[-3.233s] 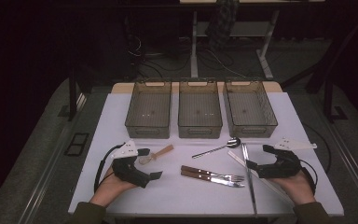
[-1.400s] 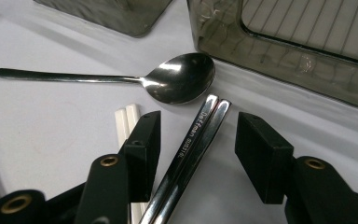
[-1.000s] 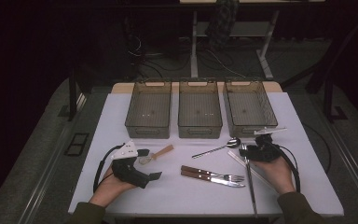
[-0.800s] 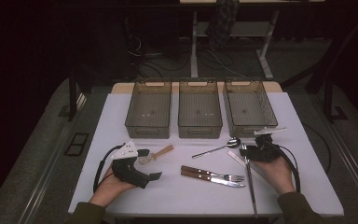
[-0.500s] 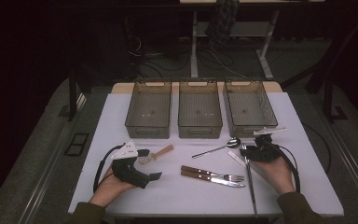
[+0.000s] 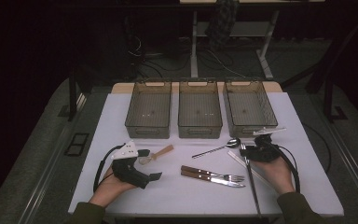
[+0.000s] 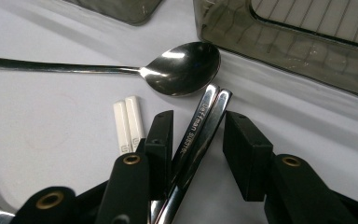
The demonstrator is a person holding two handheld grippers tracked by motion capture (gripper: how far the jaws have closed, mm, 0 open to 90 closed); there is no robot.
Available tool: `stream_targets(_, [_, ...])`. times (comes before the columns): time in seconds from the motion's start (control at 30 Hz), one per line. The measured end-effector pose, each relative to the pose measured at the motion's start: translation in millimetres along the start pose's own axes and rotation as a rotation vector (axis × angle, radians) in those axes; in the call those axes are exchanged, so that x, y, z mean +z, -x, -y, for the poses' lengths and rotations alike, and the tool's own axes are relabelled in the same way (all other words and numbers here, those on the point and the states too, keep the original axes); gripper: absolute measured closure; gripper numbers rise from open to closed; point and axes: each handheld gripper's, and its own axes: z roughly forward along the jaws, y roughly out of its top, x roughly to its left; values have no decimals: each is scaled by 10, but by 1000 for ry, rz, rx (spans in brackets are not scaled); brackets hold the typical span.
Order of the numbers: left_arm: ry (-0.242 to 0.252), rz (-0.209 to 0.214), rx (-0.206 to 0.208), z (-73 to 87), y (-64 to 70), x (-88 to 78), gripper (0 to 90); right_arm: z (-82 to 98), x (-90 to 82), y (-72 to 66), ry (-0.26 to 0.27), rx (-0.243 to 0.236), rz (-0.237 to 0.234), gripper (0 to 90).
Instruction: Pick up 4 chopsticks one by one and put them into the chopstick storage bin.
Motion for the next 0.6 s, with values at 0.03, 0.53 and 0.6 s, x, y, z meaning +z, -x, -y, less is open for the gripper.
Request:
stream_targets(0.03, [0, 0, 0, 0, 0, 0, 2, -1, 0, 0, 0, -1, 0, 632])
stream_targets(0.53, [-1, 5, 0, 0, 2, 1, 2, -1, -1, -2, -5, -10, -8, 654])
stream_targets(0.6, [-2, 5, 1, 0, 2, 1, 2, -1, -2, -4, -7, -14, -10, 658])
